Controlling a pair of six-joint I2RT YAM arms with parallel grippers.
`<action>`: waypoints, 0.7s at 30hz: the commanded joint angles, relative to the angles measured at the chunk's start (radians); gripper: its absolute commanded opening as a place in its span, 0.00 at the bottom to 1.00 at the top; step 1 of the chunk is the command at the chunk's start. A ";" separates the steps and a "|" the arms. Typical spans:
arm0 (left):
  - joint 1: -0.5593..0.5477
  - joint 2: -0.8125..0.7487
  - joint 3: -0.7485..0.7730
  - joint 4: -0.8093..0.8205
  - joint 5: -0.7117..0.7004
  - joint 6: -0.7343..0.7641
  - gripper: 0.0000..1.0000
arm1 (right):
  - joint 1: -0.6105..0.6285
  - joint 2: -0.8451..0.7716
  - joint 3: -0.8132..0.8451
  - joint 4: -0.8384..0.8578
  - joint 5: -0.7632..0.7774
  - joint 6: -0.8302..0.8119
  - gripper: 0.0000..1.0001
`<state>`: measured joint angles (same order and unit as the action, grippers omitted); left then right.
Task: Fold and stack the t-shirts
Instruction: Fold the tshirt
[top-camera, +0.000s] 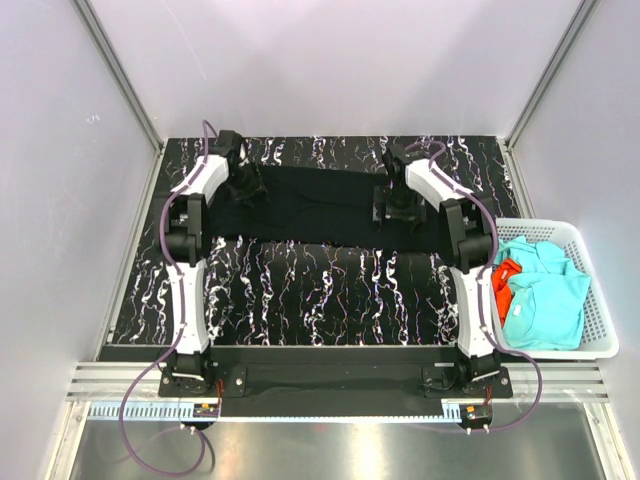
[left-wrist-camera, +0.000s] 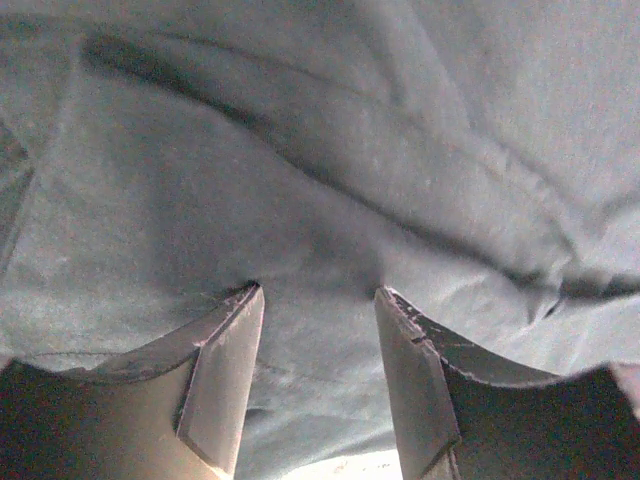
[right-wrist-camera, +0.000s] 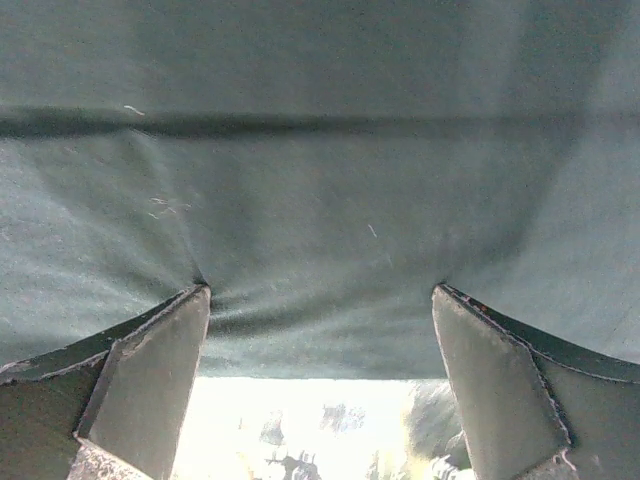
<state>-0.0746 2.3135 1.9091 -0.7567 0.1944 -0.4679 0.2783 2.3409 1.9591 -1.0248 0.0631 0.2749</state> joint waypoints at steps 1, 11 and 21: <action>0.012 0.106 0.131 -0.090 0.059 0.089 0.56 | 0.076 -0.125 -0.201 -0.003 -0.018 0.136 1.00; 0.035 0.167 0.251 -0.112 0.295 0.178 0.58 | 0.372 -0.319 -0.597 0.172 -0.333 0.464 1.00; 0.021 0.329 0.387 0.038 0.614 -0.010 0.57 | 0.538 -0.330 -0.634 0.475 -0.456 0.805 1.00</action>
<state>-0.0330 2.5774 2.2704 -0.8051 0.6781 -0.3840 0.7864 1.9972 1.3422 -0.7933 -0.3252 0.9142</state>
